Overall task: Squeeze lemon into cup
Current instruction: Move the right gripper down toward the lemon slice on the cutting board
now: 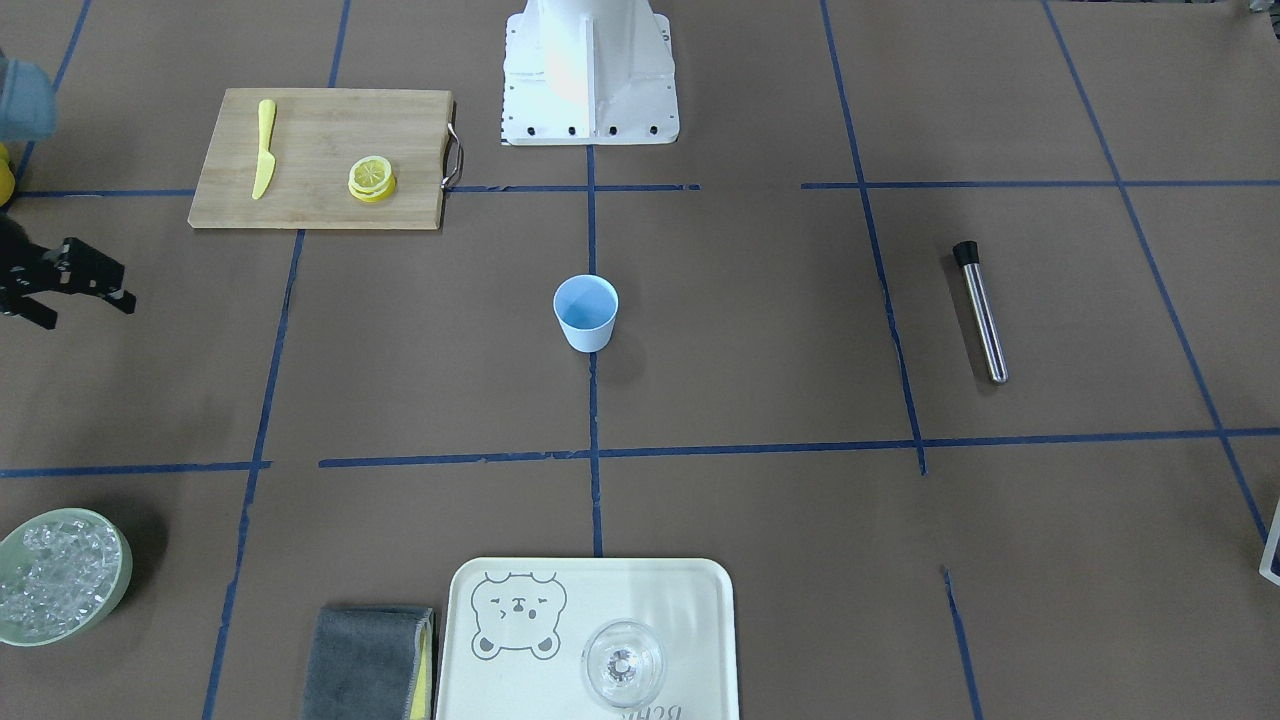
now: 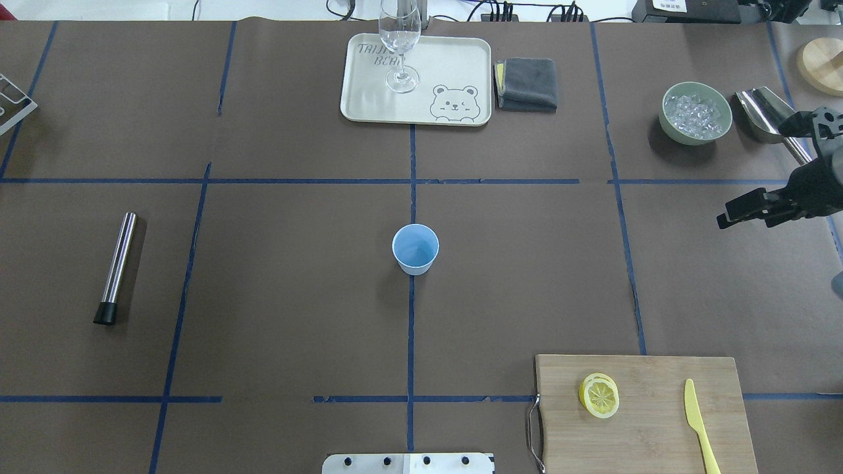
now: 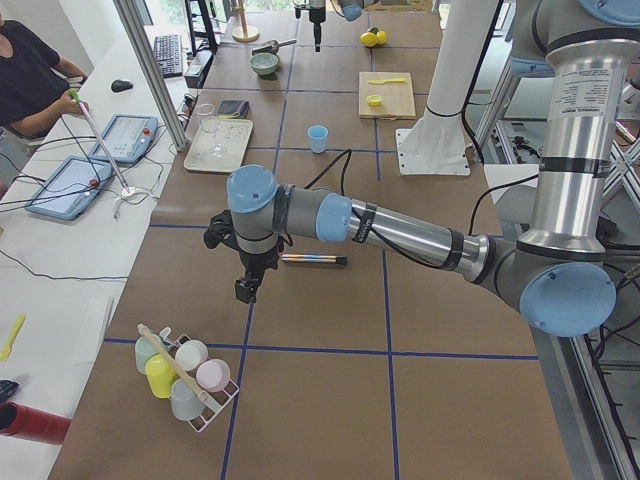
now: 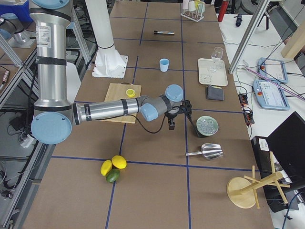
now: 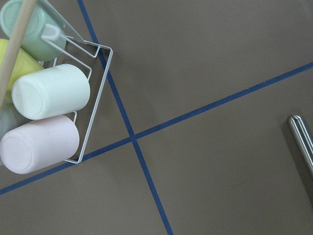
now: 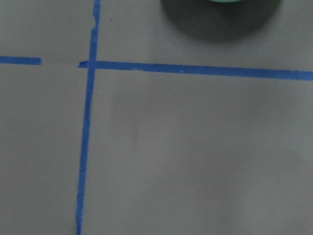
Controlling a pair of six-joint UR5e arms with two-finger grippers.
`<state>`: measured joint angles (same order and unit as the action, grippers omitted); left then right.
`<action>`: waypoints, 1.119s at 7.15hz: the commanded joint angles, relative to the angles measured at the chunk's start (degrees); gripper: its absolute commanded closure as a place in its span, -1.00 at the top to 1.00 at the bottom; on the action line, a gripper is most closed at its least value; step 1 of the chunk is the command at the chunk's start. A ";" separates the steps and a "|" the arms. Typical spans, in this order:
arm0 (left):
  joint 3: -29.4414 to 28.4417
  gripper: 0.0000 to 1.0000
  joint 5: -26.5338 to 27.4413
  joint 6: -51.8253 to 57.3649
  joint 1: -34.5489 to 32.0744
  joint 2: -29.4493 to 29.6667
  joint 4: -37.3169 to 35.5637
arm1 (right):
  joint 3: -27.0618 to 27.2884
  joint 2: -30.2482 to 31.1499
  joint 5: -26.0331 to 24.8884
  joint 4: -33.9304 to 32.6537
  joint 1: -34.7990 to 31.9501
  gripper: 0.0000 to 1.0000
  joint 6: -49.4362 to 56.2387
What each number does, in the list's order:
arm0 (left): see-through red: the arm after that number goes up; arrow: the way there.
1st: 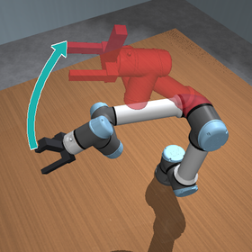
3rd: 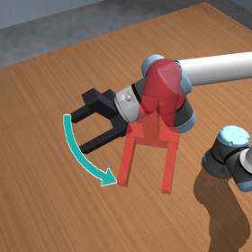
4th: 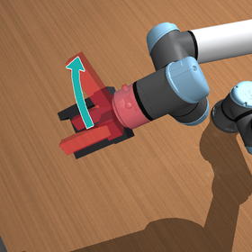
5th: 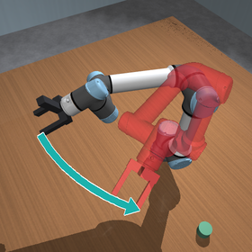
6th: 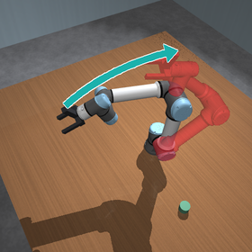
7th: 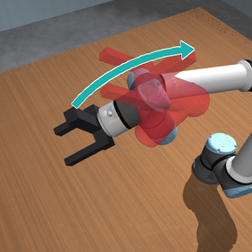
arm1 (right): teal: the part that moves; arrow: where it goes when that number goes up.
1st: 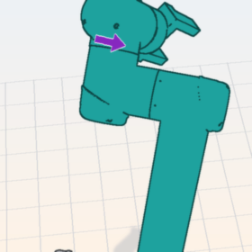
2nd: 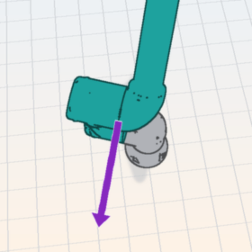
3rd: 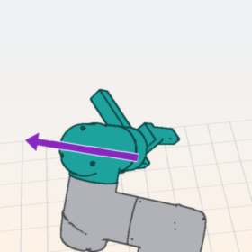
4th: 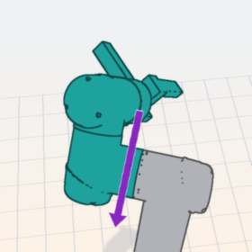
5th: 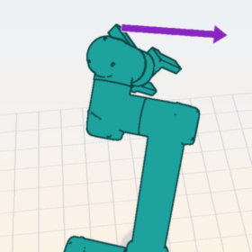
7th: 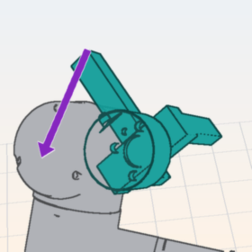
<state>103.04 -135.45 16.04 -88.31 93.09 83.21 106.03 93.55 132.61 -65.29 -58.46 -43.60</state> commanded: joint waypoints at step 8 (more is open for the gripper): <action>0.06 1.00 -4.65 -3.29 0.85 -0.19 1.26 | 14.38 0.75 -33.01 -3.27 42.80 0.99 -43.50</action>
<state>103.02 -140.10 12.76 -87.47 92.92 84.45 120.34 94.10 101.84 -67.57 -17.13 -86.60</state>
